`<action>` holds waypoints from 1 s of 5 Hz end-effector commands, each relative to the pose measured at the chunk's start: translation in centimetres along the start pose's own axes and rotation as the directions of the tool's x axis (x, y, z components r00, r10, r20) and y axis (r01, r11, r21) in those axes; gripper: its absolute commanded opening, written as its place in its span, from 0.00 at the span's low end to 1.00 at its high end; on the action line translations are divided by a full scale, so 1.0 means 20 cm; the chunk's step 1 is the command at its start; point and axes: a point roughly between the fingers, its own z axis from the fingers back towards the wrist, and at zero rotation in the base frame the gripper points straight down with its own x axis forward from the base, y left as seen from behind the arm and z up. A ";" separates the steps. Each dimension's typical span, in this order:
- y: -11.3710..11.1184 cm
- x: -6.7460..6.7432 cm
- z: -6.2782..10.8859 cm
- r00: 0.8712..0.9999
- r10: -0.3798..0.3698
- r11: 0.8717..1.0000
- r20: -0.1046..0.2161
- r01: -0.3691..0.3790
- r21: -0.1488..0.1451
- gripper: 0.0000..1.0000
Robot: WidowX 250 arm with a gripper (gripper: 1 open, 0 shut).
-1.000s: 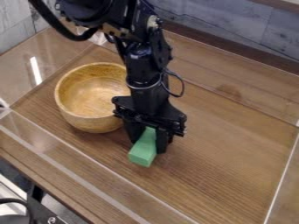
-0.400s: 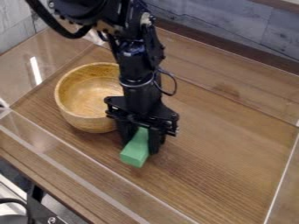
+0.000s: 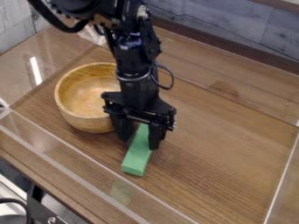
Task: Put green stick into wooden bowl
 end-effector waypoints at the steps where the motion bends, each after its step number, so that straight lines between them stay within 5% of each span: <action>1: 0.01 0.05 0.07 0.998 -0.002 1.000 0.063 0.002 0.000 1.00; 5: 0.02 0.05 -0.05 0.996 0.006 0.999 0.086 -0.010 0.045 1.00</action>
